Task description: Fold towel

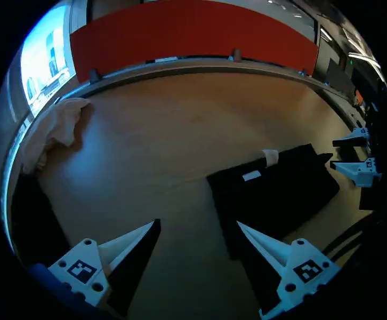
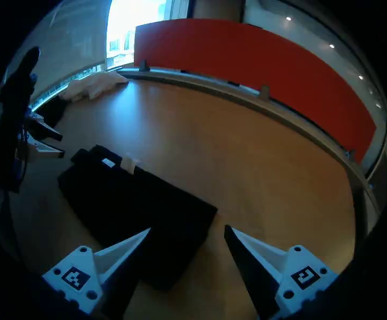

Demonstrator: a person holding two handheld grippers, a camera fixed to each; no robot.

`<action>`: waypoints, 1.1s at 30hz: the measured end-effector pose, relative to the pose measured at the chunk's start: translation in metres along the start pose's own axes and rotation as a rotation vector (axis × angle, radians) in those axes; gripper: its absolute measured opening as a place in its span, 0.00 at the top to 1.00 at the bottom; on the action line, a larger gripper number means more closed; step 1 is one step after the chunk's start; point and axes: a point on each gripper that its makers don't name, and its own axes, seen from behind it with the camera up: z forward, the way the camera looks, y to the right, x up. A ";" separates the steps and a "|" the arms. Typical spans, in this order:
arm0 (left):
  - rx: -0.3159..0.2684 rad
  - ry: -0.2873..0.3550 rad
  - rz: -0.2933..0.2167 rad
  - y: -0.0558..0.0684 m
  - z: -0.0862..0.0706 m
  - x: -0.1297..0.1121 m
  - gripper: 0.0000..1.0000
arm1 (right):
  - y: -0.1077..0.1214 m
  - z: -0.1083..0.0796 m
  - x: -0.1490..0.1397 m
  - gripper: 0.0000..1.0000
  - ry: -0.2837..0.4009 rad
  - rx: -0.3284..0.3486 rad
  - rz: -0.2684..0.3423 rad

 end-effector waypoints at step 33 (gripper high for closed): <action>0.137 -0.004 -0.166 -0.063 -0.075 -0.073 0.06 | -0.103 0.030 0.022 0.03 0.009 0.178 -0.086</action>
